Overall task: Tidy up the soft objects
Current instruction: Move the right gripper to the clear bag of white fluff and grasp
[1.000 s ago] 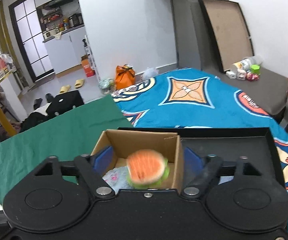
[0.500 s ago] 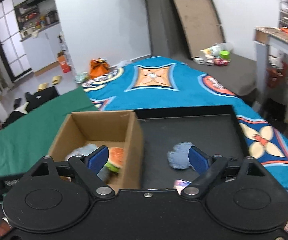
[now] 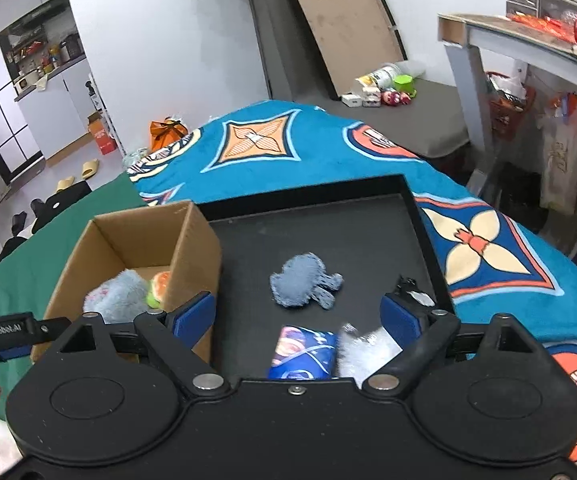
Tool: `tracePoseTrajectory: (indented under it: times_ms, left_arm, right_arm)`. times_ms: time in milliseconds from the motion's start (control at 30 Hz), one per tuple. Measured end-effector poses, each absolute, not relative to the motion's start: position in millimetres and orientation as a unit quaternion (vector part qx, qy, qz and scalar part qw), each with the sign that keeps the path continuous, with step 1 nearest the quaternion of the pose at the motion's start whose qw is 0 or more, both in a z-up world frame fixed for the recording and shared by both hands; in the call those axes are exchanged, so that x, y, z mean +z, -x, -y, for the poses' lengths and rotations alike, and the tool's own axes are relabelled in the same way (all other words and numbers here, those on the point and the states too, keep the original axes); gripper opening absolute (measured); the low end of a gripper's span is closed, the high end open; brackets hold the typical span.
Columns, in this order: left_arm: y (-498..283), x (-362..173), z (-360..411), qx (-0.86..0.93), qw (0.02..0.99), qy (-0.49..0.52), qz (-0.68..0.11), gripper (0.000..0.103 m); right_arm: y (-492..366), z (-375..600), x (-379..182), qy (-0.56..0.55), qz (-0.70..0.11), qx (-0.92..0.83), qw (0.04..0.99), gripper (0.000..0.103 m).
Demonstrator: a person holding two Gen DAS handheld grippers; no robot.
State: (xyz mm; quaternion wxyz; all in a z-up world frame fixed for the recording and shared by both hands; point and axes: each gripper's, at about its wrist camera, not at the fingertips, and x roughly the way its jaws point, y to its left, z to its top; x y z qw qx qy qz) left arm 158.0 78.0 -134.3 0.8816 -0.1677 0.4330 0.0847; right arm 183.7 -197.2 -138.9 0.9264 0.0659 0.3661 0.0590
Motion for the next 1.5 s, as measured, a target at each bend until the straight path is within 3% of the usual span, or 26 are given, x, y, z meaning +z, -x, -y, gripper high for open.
tracePoseTrajectory:
  times_ms: [1067, 1233, 1300, 1367, 1500]
  left_arm:
    - [-175, -146, -45, 0.122, 0.88, 0.087, -0.451, 0.071]
    - [-177, -148, -43, 0.126, 0.878, 0.082, -0.454, 0.073]
    - [-179, -149, -42, 0.127, 0.877, 0.079, -0.456, 0.073]
    - [-179, -149, -42, 0.129, 0.877, 0.076, -0.457, 0.073]
    - [-180, -149, -40, 0.129, 0.876, 0.073, -0.458, 0.074]
  right_arm:
    - [-195, 266, -223, -0.143, -0.433, 0.047, 0.889, 0.087]
    - [-204, 266, -232, -0.148, -0.441, 0.046, 0.884, 0.078]
    - [-207, 265, -235, -0.148, -0.442, 0.048, 0.884, 0.056]
    - [-210, 264, -239, -0.147, -0.446, 0.048, 0.881, 0.043]
    - [-211, 267, -242, -0.161, -0.459, 0.05, 0.872, 0.032]
